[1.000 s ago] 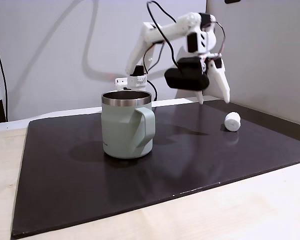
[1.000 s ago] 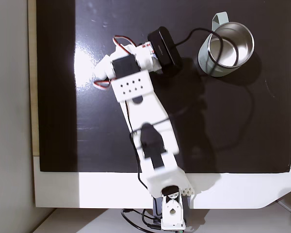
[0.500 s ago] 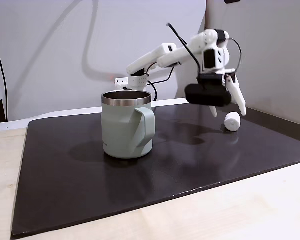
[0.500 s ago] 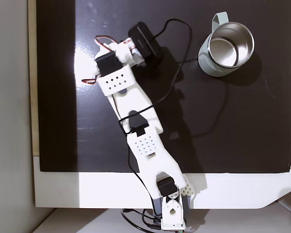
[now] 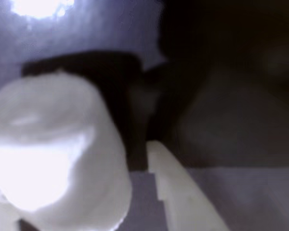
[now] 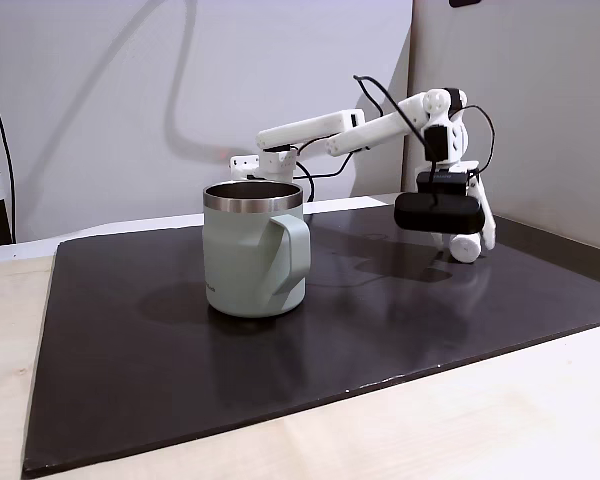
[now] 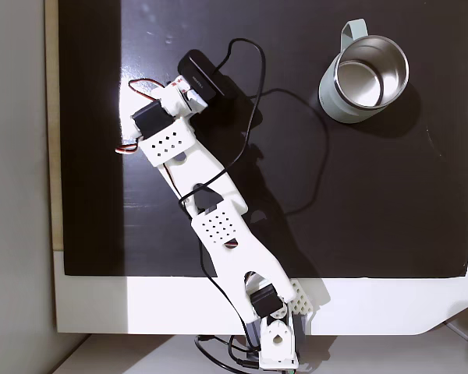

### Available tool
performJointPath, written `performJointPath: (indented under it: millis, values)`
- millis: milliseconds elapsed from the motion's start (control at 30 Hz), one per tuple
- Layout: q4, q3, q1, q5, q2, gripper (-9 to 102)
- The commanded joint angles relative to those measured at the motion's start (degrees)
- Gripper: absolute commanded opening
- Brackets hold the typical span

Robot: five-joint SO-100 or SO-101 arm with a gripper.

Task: Grasp a gauze and put it in the cup.

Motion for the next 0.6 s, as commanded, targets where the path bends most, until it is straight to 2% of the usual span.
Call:
performJointPath:
  millis: [0, 167, 367, 567]
  values:
    - [0.26, -3.16, 0.18, 0.09, 0.35, 19]
    - [0.26, -3.6, 0.88, 0.35, 0.26, 3]
    - [0.26, -3.34, 1.32, 0.79, 1.32, 2]
    - [0.35, 1.23, 2.2, 1.76, 10.2, 2]
